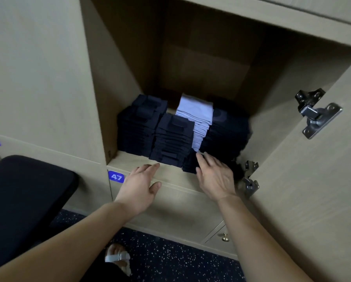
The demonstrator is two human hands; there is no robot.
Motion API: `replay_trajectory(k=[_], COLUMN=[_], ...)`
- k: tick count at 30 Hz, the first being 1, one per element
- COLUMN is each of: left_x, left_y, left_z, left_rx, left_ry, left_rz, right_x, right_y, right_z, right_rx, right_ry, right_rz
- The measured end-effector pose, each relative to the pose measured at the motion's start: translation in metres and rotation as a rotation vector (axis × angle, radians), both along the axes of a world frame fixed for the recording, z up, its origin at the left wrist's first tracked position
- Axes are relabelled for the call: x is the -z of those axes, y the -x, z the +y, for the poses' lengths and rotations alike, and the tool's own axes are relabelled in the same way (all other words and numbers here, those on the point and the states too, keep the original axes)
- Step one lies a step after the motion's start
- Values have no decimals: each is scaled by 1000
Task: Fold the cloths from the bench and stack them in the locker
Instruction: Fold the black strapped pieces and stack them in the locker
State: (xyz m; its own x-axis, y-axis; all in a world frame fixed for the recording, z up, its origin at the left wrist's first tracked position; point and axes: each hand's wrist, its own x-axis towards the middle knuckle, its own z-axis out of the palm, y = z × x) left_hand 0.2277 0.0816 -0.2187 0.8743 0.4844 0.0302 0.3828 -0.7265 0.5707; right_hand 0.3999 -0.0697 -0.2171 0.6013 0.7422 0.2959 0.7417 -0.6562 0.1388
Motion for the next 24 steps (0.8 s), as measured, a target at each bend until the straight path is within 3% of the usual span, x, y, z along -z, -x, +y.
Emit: replay_trajectory(k=[11, 24], left_x=[-74, -61], left_y=[164, 501], left_z=[21, 28], left_rx=[-244, -776], left_ry=[-217, -144], left_rz=[-8, 72], right_x=[-79, -76], right_y=[168, 450], right_z=[55, 112], right_rx=[-352, -702], right_ry=[-127, -82], right_rz=[-17, 322])
